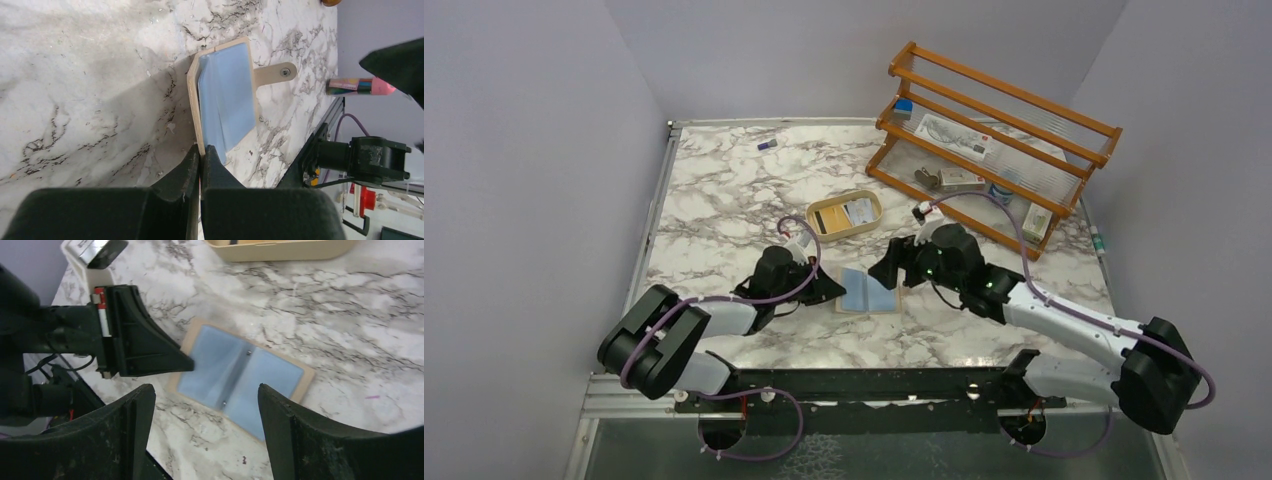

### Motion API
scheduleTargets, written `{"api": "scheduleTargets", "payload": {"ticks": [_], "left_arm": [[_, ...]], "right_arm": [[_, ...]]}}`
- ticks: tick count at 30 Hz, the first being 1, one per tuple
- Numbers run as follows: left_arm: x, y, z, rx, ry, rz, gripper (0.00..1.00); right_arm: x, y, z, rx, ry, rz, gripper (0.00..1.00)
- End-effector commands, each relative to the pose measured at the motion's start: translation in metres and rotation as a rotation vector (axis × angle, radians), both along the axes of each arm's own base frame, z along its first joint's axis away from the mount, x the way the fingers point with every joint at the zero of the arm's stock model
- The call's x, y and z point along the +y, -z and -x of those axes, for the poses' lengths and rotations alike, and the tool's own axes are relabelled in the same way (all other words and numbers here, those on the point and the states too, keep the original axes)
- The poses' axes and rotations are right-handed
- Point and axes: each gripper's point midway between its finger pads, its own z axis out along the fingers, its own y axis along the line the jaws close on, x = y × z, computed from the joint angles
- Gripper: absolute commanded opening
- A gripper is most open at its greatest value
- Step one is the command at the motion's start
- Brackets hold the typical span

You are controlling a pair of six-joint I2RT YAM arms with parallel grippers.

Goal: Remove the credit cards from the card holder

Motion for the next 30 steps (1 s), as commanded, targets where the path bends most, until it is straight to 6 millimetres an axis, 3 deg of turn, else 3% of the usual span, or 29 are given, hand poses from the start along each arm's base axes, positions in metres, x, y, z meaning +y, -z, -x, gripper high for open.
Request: {"api": "scheduleTargets", "payload": {"ticks": [1, 8, 19, 30], "left_arm": [[0.0, -0.006, -0.008, -0.053, -0.023, -0.068, 0.0], [-0.004, -0.01, -0.007, -0.066, -0.017, -0.091, 0.0], [-0.008, -0.008, -0.003, -0.06, -0.009, -0.1, 0.0], [-0.011, -0.009, -0.004, -0.063, -0.006, -0.107, 0.0]], "right_arm": [[0.014, 0.007, 0.002, 0.018, -0.009, 0.058, 0.77], [0.047, 0.046, -0.006, 0.098, -0.041, 0.096, 0.72], [0.074, 0.038, -0.016, 0.079, -0.091, 0.026, 0.71], [0.083, 0.063, -0.017, 0.109, -0.092, 0.109, 0.69]]}}
